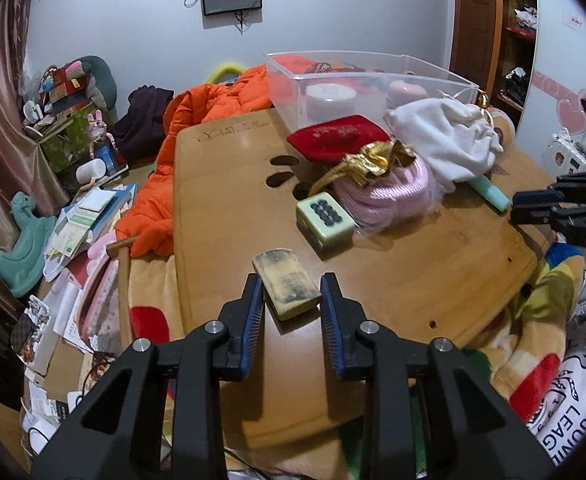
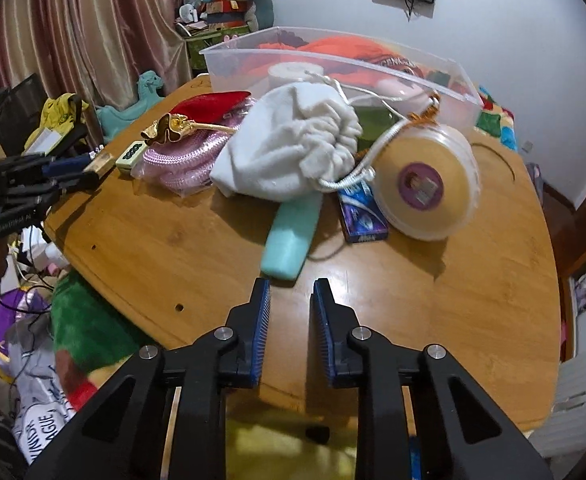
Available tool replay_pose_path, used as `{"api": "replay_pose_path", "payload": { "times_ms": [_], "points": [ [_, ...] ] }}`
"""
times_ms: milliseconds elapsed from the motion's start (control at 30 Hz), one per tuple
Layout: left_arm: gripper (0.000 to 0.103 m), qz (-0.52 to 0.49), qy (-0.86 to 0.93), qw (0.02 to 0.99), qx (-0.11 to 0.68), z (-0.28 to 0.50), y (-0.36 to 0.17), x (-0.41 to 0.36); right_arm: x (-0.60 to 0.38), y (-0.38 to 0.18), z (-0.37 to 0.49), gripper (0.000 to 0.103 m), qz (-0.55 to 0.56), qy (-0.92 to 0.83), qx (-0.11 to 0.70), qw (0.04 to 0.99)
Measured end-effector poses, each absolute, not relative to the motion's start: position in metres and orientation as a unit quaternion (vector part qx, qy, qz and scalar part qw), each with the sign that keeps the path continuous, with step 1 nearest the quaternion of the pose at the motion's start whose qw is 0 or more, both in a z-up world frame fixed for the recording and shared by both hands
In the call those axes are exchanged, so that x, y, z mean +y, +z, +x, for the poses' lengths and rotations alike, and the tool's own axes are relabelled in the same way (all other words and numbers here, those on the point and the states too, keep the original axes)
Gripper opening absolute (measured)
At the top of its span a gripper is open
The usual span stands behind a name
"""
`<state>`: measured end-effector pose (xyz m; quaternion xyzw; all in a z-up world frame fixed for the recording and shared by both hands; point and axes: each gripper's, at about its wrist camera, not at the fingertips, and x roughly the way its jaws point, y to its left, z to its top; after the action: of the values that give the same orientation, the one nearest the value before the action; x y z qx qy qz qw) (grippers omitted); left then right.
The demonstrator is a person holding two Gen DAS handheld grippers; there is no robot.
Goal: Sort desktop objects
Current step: 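Grasp the wooden brush with the left tool while the right grasps the mint-green tube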
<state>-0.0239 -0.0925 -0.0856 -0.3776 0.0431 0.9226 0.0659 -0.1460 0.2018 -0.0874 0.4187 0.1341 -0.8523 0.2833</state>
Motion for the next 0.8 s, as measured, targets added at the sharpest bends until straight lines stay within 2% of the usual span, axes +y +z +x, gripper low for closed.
{"api": "replay_pose_path", "payload": {
  "times_ms": [333,533,600,800],
  "points": [
    [0.029,-0.377,0.922,0.082,0.036,-0.015,-0.087,-0.082,0.175,-0.086,-0.166,0.041,0.418,-0.852,0.136,0.283],
    [0.029,-0.385,0.919,0.076,0.039,-0.017,-0.091,-0.079,0.166,-0.087,-0.166,0.04,0.398,-0.862,0.151,0.275],
    [0.029,-0.386,0.919,0.073,0.033,-0.019,-0.09,-0.079,0.167,-0.087,-0.164,0.03,0.394,-0.863,0.152,0.278],
    [0.032,-0.386,0.919,0.071,0.029,-0.026,-0.09,-0.074,0.174,-0.087,-0.152,0.025,0.389,-0.861,0.164,0.284]
  ]
}}
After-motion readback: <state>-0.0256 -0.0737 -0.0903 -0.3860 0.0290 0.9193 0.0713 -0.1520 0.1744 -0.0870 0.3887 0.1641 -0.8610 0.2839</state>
